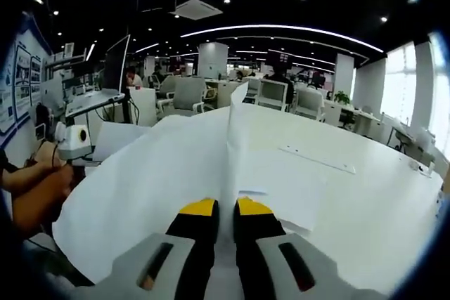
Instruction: Organize the stack of printing papers by aligning and flattening the scattered papers on the table
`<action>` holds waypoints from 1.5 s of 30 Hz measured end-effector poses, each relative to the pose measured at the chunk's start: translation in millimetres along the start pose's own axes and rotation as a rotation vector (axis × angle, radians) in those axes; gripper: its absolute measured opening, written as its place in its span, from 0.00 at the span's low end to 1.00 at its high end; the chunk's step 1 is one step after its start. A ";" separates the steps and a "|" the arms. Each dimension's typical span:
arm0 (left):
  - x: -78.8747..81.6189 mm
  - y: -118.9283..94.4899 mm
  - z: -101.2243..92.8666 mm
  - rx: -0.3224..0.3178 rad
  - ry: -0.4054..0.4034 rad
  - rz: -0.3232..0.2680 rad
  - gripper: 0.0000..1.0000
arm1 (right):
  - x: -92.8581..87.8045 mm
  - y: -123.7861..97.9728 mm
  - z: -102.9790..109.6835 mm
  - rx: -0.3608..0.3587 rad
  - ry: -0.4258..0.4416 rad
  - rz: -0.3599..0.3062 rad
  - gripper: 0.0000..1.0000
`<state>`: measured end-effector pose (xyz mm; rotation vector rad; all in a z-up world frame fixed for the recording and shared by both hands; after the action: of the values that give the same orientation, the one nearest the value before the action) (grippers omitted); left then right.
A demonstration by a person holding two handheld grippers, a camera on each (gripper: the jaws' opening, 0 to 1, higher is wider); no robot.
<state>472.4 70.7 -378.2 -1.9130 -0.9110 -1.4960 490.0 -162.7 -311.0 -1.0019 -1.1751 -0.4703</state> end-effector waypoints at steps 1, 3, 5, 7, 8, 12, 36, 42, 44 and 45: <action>0.0 0.1 0.1 0.000 0.001 0.000 0.06 | 0.4 0.0 0.6 0.002 0.000 -0.001 0.05; 0.0 0.2 0.6 0.000 0.000 0.000 0.06 | 1.2 0.4 1.9 0.005 0.000 -0.001 0.05; 0.1 0.3 1.0 0.000 0.000 0.000 0.06 | 2.0 0.7 3.2 0.009 -0.001 -0.002 0.05; 0.1 0.4 1.6 0.001 0.000 0.001 0.06 | 2.1 1.4 4.8 0.013 -0.001 -0.002 0.05; 0.1 0.4 1.6 0.001 0.000 0.001 0.06 | 2.2 1.6 5.0 0.014 -0.002 -0.002 0.05; 0.2 0.2 2.8 0.001 0.000 0.001 0.06 | 2.0 3.6 9.2 0.022 -0.007 0.002 0.05; 0.5 0.7 -0.1 0.001 0.001 -0.001 0.06 | -1.2 11.8 25.7 0.066 -0.016 0.018 0.05; 0.2 0.0 0.2 0.000 -0.003 -0.001 0.06 | -3.5 14.3 29.7 0.078 -0.016 0.026 0.05; 0.2 -0.2 0.1 0.000 -0.004 -0.001 0.06 | -3.9 14.9 30.7 0.081 -0.020 0.028 0.05; 0.1 -0.2 0.0 0.000 -0.004 0.000 0.06 | -4.1 15.3 31.2 0.083 -0.019 0.029 0.05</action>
<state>472.3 70.9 -378.0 -1.9167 -0.9135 -1.4928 483.4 -129.3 -319.5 -0.9527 -1.1864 -0.3870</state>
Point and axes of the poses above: the point that each gripper's makers call its tool centre point, and the gripper's own axes: y roughly forward along the fingers, z roughly to its left, x roughly out of its top, the point moved 4 cm from there along -y, roughly backward along the fingers, and after that the axes turned 7 degrees about y, right-handed, at the moved point
